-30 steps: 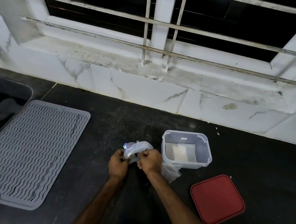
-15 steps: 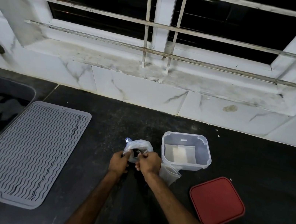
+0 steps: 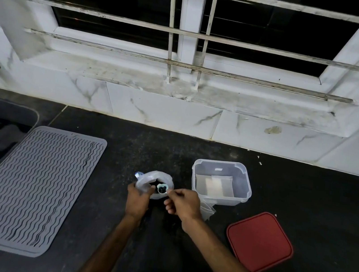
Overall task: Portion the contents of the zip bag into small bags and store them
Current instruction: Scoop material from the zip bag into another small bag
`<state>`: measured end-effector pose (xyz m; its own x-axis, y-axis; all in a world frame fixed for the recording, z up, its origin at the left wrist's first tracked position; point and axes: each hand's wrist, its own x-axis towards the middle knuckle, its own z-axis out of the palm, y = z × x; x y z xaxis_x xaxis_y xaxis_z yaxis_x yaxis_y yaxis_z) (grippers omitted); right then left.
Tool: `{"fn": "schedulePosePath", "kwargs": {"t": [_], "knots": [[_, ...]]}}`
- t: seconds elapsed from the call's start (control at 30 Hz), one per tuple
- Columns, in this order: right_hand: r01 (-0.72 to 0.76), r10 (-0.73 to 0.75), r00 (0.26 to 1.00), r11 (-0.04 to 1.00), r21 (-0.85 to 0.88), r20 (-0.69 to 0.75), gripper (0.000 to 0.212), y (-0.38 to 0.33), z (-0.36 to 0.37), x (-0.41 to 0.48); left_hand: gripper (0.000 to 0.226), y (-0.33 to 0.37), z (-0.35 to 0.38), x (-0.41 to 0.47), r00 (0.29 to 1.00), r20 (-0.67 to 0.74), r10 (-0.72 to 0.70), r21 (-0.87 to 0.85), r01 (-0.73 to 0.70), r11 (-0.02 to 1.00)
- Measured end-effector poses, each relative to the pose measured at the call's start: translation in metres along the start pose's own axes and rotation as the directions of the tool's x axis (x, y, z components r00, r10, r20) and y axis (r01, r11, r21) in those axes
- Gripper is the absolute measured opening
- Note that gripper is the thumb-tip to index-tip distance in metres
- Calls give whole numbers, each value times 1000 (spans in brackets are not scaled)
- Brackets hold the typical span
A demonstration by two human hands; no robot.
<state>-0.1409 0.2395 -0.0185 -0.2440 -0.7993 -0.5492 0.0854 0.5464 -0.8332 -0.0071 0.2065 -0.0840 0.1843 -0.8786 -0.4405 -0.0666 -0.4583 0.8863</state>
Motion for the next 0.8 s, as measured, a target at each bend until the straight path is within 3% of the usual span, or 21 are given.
{"fn": "schedulePosePath", "kwargs": {"t": [0.1,0.2,0.27,0.33,0.43,0.5,0.6,0.8], "knots": [[-11,9,999,999,51,34,21,-7,-16,-16,64,8,-8,-23,951,-225,213,124,-189,974],[-18,16,1000,996,89,18,20,-11,-38,-27,63,24,-13,-50,746,-380,547,333,-442,833],[-20,22,1000,991,132,-11,18,-13,-56,-31,48,32,-9,-65,699,-291,653,358,-554,752],[18,-9,998,986,163,-55,18,-15,-73,-32,28,34,1,-70,740,-39,672,342,-622,705],[115,-99,988,983,140,-120,17,-8,-98,-33,23,24,22,-74,740,365,566,432,-673,601],[170,-159,977,983,69,-146,16,-3,-110,-30,32,16,35,-72,724,508,466,495,-689,530],[225,-226,959,974,-28,-170,17,9,-125,-29,40,11,53,-72,727,573,378,561,-684,466],[207,-227,964,967,-146,-140,19,26,-135,-26,32,8,64,-70,702,565,433,557,-712,427]]}}
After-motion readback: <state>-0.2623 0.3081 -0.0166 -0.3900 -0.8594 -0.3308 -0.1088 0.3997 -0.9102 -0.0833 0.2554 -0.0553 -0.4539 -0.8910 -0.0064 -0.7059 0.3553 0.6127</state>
